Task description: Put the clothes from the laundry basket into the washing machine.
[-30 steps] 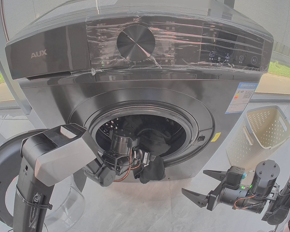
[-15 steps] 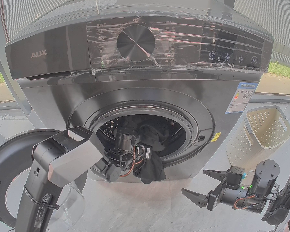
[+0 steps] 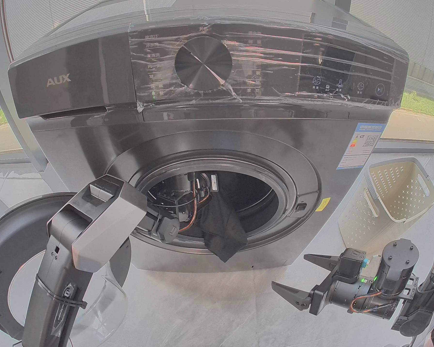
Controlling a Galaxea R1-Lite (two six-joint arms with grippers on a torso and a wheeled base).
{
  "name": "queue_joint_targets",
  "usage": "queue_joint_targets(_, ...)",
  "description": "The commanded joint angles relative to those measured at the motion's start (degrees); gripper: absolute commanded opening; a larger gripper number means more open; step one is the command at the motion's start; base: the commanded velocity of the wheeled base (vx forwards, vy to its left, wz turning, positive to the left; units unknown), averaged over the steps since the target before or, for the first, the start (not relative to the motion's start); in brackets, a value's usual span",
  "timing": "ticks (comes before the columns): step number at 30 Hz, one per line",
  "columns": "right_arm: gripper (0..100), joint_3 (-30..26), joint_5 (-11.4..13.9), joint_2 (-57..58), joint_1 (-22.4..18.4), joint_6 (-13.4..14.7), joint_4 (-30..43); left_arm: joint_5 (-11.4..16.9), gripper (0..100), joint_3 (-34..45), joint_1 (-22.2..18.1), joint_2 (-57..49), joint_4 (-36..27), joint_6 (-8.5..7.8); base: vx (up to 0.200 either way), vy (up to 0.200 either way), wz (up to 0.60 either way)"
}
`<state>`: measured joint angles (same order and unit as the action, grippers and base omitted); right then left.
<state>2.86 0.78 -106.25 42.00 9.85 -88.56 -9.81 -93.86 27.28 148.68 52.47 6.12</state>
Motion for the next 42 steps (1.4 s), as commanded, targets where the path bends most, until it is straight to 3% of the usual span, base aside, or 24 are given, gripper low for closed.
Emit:
queue_joint_targets(1, 100, -0.05, 0.01, -0.09, 0.02, -0.01, -0.03, -0.21, 100, 0.60, -0.30, 0.30, -0.35, 0.21, 0.000, 0.000, 0.00)
queue_joint_targets(6, 100, -0.05, 0.01, -0.09, 0.02, 0.08, -0.03, 0.06, 100, 6.58, 1.02, -2.16, -0.17, 0.74, 0.000, 0.000, 0.00)
queue_joint_targets(13, 100, -0.05, 0.01, -0.18, 0.02, 0.08, -0.03, 1.99, 100, 15.98, 2.16, -6.47, -0.35, 0.12, 0.000, 0.000, 0.00)
queue_joint_targets(15, 100, -0.05, 0.01, -0.18, 0.02, 0.08, -0.03, 3.31, 100, 19.32, 2.60, -7.70, -0.44, -0.32, 0.000, 0.000, 0.00)
queue_joint_targets(17, 100, -0.05, 0.01, -0.18, 0.02, 0.08, -0.03, 4.63, 100, 22.84, 2.86, -8.40, -0.61, -1.81, 0.000, 0.000, 0.00)
queue_joint_targets(19, 100, -0.05, 0.01, -0.18, 0.02, 0.08, -0.03, 5.24, 100, 23.54, 2.86, -7.96, -0.26, -2.52, 0.000, 0.000, 0.00)
queue_joint_targets(33, 100, -0.05, 0.01, -0.09, 0.10, -0.01, -0.03, 5.68, 100, 19.24, 3.04, -1.90, -0.61, -2.69, 0.000, 0.000, 0.00)
queue_joint_targets(34, 100, -0.05, 0.01, -0.09, 0.10, -0.01, -0.03, 5.77, 0, 18.97, 3.04, -1.81, -0.70, -2.60, 0.000, 0.000, 0.00)
queue_joint_targets(42, 100, 0.04, 0.01, -0.18, 0.10, -0.01, -0.03, 5.68, 0, 17.04, 2.95, -1.11, -0.09, -2.43, 0.000, 0.000, 0.00)
